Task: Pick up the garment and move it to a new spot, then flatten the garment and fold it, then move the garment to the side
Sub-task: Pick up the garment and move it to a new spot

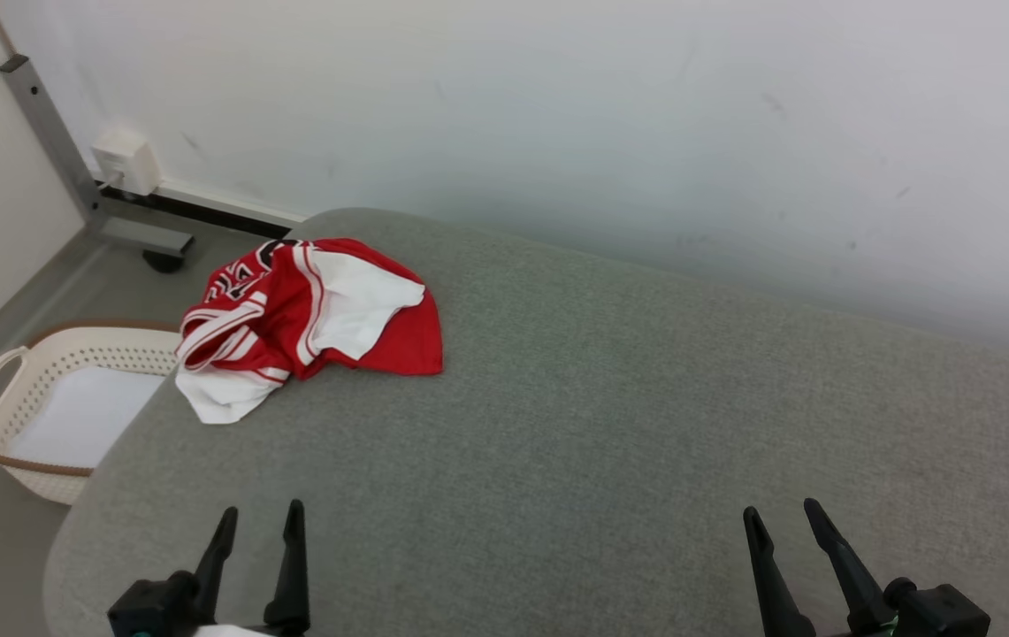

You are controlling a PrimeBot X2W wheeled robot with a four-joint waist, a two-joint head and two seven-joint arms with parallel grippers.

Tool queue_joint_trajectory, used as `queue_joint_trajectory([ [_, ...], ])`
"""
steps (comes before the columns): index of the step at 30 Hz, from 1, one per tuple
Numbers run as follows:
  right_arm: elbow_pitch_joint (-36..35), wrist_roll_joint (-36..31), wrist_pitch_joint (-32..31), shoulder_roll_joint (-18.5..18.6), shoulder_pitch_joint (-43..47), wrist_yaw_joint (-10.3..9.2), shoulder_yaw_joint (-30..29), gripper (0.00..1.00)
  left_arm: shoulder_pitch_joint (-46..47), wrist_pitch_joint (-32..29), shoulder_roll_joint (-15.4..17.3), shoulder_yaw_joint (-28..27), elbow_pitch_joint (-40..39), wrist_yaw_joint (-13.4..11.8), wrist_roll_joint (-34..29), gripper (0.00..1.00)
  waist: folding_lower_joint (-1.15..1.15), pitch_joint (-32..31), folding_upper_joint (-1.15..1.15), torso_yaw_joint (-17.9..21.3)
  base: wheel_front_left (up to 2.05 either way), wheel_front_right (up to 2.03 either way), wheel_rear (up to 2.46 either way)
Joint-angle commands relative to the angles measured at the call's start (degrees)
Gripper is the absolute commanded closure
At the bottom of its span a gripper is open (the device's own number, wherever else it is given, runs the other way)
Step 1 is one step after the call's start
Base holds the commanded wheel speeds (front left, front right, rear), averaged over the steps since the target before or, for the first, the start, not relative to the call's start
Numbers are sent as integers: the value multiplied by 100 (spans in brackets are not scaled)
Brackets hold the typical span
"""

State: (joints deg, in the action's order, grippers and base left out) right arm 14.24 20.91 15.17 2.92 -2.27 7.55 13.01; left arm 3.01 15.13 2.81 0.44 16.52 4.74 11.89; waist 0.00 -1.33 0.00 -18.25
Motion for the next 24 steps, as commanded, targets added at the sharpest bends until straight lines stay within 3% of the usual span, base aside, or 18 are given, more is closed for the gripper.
queue_joint_trajectory([
  [1, 11, -12, -6, 7, -65, -14, 1, 0, 17, 0, 18, -15, -5, 2, -16, 0, 0, 18, 0, -151, 0, 0, 0],
  [15, 26, -26, -6, 2, -136, -14, 76, 0, 303, 0, 34, -63, 105, -35, -64, 0, 0, 91, 0, -245, 0, 0, 0],
  [24, -285, -277, -6, 102, -438, -14, -14, 0, 1650, -379, 539, -80, 537, 53, -193, 0, 0, 645, 0, 42, 0, 0, 0],
])
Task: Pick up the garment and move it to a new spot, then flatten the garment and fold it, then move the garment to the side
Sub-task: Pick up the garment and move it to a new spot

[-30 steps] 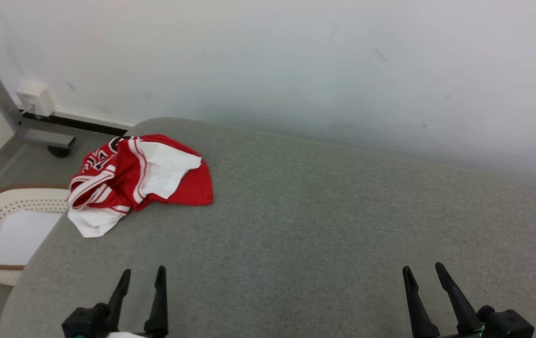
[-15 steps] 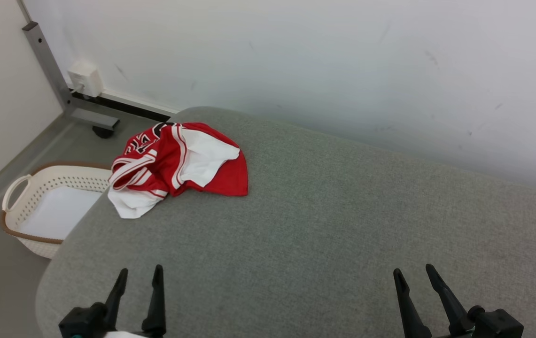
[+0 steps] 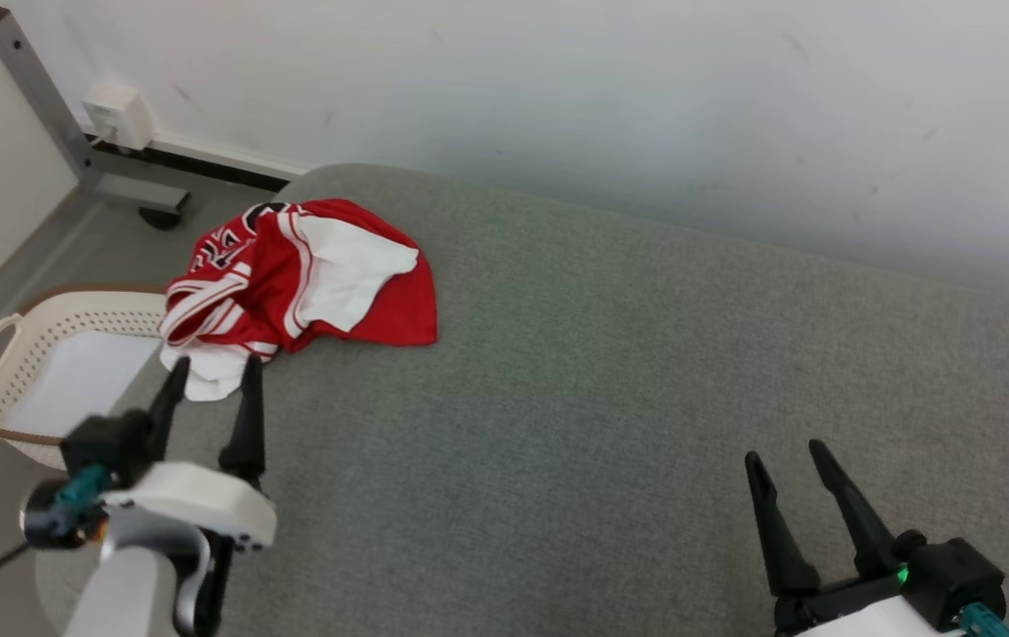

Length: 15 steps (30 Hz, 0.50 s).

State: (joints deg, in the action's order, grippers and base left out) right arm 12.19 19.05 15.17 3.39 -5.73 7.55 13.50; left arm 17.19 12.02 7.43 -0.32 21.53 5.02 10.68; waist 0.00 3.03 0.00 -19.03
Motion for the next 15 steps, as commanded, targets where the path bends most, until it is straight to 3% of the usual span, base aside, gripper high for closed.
queue_joint_trajectory([
  [1, -164, -103, -6, 53, -167, -14, -94, 0, 418, -153, 155, -35, 86, 19, -70, 0, 0, 300, 0, 177, 0, 0, 0],
  [7, -550, -216, -6, 135, -448, -14, -143, 0, 1351, -597, 527, -304, 565, 21, 187, 0, 0, 690, 0, 529, 0, 0, 0],
  [15, -1014, -355, -6, 246, -877, -14, -6, 0, 2544, -977, 1157, -873, 1880, 56, 732, 0, 0, 1341, 0, 1164, 0, 0, 0],
])
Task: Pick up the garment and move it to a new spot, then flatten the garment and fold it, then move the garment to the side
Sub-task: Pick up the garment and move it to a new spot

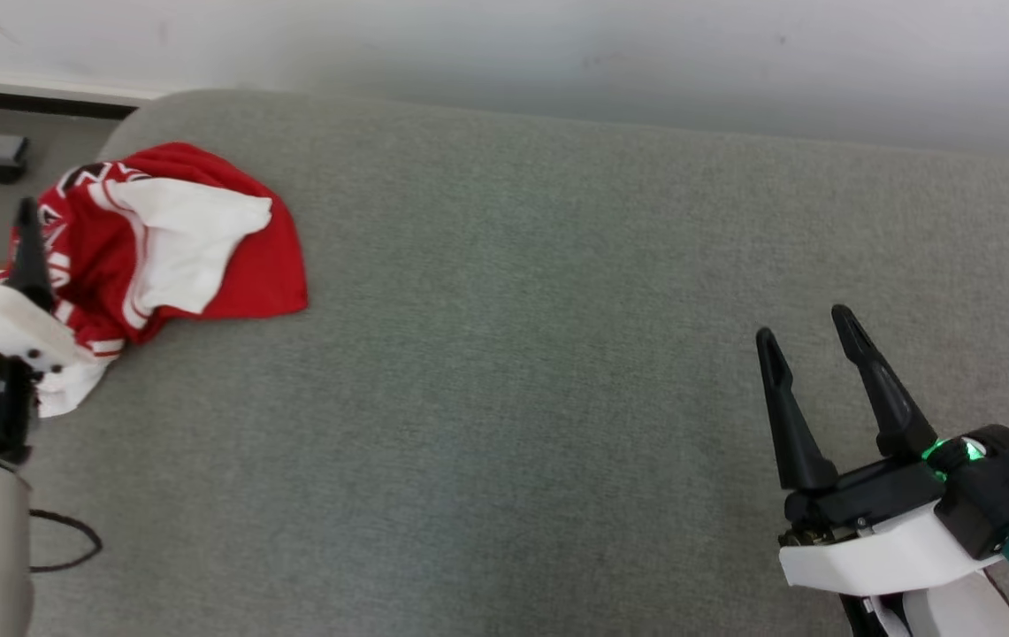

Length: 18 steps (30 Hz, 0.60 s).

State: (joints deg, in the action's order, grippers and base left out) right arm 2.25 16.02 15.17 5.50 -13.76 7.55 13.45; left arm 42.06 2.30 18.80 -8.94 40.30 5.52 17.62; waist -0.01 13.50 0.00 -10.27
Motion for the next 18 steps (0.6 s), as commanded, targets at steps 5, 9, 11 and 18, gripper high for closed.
queue_joint_trajectory([
  [5, -266, -103, -6, 53, -331, -14, 5, 0, 659, -151, 421, -275, 805, 1, 273, 0, 1, 885, 0, 697, 0, 0, 0],
  [9, -398, -133, -6, 28, -504, -14, -31, 0, 1039, -320, 716, -372, 1335, 18, 373, 0, 1, 1327, 0, 984, 0, 0, 0],
  [11, -452, -139, -6, -1, -571, -14, -50, 0, 1169, -389, 827, -388, 1582, 2, 398, 0, 1, 1494, 0, 1102, 0, 0, 0],
  [18, -445, -157, -6, -58, -658, -14, -123, 0, 1194, -1864, 793, -248, 2948, -182, 442, 0, 1, 1615, 0, 1278, 0, 0, 0],
])
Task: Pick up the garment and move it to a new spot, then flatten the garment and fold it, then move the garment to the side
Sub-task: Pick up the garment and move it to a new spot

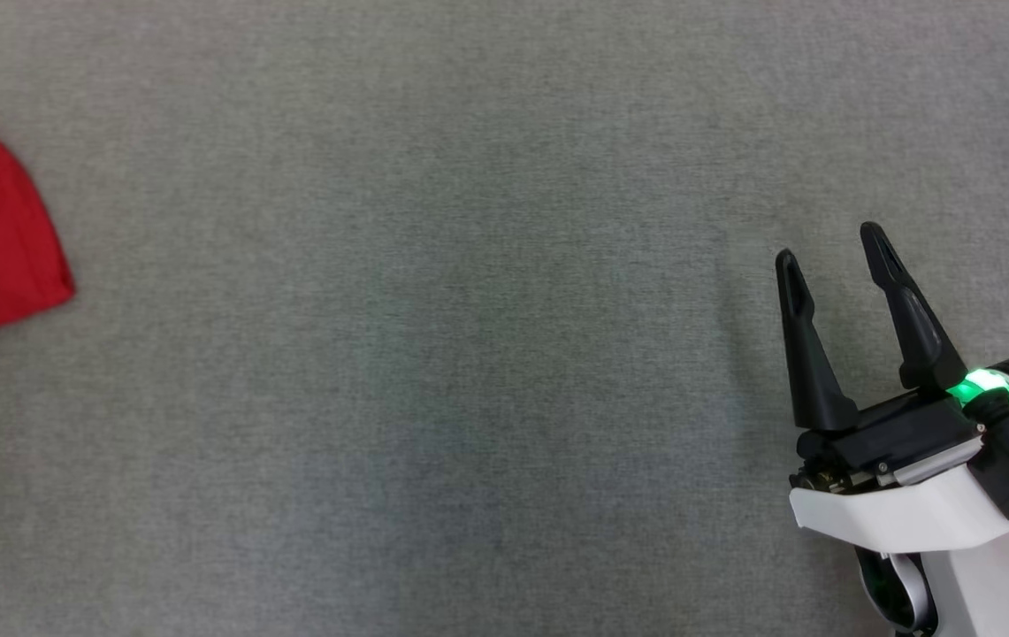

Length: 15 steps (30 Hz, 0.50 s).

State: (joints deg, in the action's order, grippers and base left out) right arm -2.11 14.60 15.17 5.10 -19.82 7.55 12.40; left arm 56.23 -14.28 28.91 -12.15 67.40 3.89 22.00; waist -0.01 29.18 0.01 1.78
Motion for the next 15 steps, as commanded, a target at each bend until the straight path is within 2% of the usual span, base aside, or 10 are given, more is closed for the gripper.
queue_joint_trajectory([
  [1, -4, -16, -6, -21, -36, -14, -39, 0, -248, -383, -277, 114, 350, -4, 3, 0, 1, 17, -1, 72, 0, 0, 0],
  [3, 25, -20, -6, -32, 33, -14, -58, 0, -285, -667, -281, 176, 494, 28, -31, 0, 1, -47, -1, 60, 0, 0, 0],
  [4, 39, -24, -6, -35, 61, -14, -72, 0, -290, -697, -284, 191, 519, 40, -33, 24, 1, -79, -1, 52, 0, 0, 0],
  [6, 60, -65, -6, -32, 90, -14, -82, 0, -297, -708, -288, 220, 525, 88, -25, 100, 1, -144, -1, 38, 0, 0, 0],
  [15, 227, -32, -6, -39, 142, -14, -41, 0, -114, -129, -96, 320, 367, 224, -19, 100, 1, -652, -1, -18, 0, 0, 0],
])
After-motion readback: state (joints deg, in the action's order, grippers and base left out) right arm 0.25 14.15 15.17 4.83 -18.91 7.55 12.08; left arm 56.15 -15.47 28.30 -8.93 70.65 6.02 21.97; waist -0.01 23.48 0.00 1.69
